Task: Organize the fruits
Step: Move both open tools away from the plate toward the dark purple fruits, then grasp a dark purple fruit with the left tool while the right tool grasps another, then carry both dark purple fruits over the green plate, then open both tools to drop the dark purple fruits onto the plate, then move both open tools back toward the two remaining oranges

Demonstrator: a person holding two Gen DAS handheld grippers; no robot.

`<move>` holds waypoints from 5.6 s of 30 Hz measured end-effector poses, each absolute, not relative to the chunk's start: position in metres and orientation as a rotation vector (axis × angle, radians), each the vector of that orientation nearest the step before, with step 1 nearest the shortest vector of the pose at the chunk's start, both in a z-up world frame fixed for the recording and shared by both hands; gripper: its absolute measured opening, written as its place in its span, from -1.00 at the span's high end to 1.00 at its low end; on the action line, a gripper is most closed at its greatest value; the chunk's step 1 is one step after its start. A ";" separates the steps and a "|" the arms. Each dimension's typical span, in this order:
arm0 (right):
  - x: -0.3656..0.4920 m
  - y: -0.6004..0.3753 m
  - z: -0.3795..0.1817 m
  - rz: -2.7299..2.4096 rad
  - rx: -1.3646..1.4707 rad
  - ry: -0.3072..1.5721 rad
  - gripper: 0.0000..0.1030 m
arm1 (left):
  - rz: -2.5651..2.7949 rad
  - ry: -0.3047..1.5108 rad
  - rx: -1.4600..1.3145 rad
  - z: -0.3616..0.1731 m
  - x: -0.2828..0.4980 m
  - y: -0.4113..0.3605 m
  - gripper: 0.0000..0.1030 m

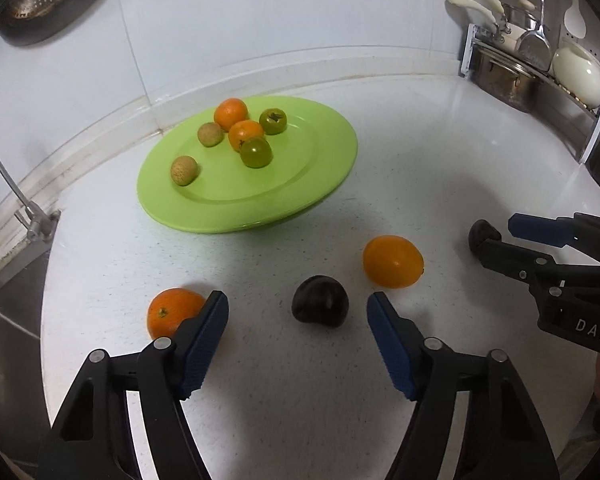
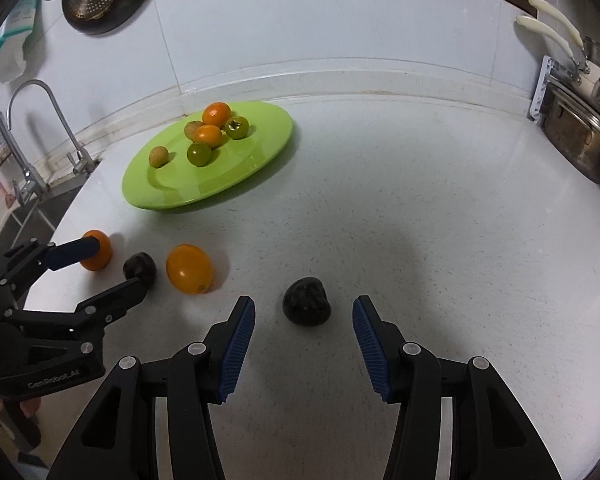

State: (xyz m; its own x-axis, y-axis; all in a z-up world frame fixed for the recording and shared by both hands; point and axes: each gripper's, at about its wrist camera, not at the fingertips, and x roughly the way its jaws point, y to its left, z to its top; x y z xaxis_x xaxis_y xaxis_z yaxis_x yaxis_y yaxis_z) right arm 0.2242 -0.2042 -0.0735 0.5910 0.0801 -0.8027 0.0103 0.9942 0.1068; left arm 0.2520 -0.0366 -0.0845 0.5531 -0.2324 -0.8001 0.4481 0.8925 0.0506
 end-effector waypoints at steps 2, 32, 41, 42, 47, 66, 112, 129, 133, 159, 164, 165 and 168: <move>0.226 -0.204 -0.075 0.041 0.100 0.937 0.00 | -0.415 0.912 0.262 -0.087 0.254 -0.039 -0.26; 0.226 -0.198 -0.063 0.128 0.117 0.892 0.45 | -0.467 0.874 0.172 -0.063 0.238 -0.035 0.39; 0.216 -0.189 -0.036 0.179 0.114 0.822 0.45 | -0.452 0.791 0.158 -0.032 0.222 -0.026 0.39; 0.215 -0.188 -0.033 0.184 0.113 0.815 0.45 | -0.450 0.781 0.159 -0.029 0.221 -0.025 0.39; 0.213 -0.182 -0.016 0.210 0.099 0.764 0.45 | -0.438 0.726 0.160 -0.010 0.215 -0.019 0.39; 0.230 -0.165 0.037 0.267 0.065 0.605 0.45 | -0.418 0.605 0.162 0.035 0.234 -0.002 0.39; 0.432 -0.120 -0.032 0.238 0.006 0.799 0.45 | -0.453 0.865 0.149 -0.045 0.426 0.007 0.39; 0.422 -0.127 -0.024 0.216 0.041 0.783 0.32 | -0.414 0.819 0.181 -0.027 0.412 0.008 0.08; 0.408 -0.129 -0.010 0.205 0.040 0.754 0.32 | -0.390 0.785 0.166 -0.011 0.399 0.015 -0.03; 0.280 -0.126 0.051 0.172 0.001 0.635 -0.16 | -0.305 0.600 0.153 0.048 0.271 0.048 -0.52; 0.263 -0.123 0.048 0.162 -0.003 0.643 -0.26 | -0.294 0.610 0.155 0.042 0.257 0.053 -0.64; 0.260 -0.122 0.046 0.164 -0.003 0.650 -0.26 | -0.292 0.615 0.156 0.040 0.254 0.053 -0.66; 0.253 -0.120 0.037 0.167 0.003 0.677 -0.26 | -0.287 0.632 0.162 0.032 0.248 0.056 -0.68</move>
